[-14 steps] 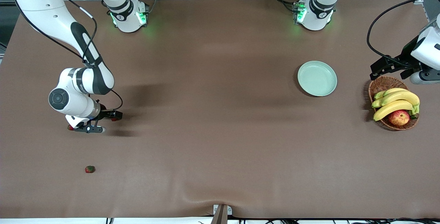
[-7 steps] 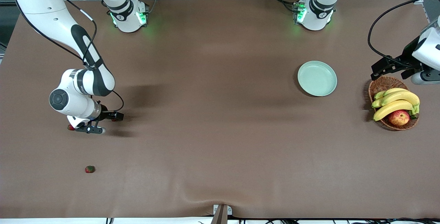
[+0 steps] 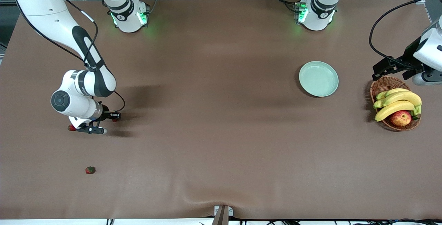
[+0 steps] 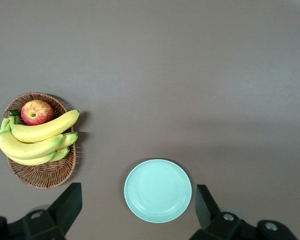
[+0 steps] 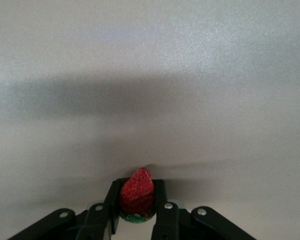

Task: Collect all strawberries into plate
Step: 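Carry the strawberry to mid-table with the right gripper while the left gripper approaches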

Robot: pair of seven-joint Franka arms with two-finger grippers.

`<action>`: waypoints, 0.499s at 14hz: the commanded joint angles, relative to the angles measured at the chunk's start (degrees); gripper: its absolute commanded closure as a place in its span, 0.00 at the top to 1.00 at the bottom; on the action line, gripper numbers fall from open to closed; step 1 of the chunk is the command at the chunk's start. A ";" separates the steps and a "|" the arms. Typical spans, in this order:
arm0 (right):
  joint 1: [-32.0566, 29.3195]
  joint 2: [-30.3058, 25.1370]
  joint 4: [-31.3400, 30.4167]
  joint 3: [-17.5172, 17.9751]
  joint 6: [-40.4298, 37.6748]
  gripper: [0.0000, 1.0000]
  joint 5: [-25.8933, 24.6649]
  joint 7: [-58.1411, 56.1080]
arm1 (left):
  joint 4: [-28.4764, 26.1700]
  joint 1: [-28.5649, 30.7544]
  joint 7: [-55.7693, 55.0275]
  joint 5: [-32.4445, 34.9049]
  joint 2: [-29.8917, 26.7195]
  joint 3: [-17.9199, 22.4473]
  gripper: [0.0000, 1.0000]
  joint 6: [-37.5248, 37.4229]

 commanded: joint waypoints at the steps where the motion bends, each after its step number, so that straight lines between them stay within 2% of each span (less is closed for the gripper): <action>1: -0.04 -4.30 0.38 0.55 -2.94 0.00 0.50 -0.36 | -0.70 0.57 0.14 -1.06 -0.67 -0.17 1.00 0.73; 4: 1.80 -7.57 5.20 0.64 -9.43 0.00 0.50 -0.36 | -0.70 0.57 0.22 -1.15 -0.67 -0.17 1.00 0.73; 7: 5.05 -9.33 12.31 0.99 -20.32 0.00 0.50 -0.27 | -0.79 0.57 0.22 -1.15 -0.58 -0.17 1.00 0.73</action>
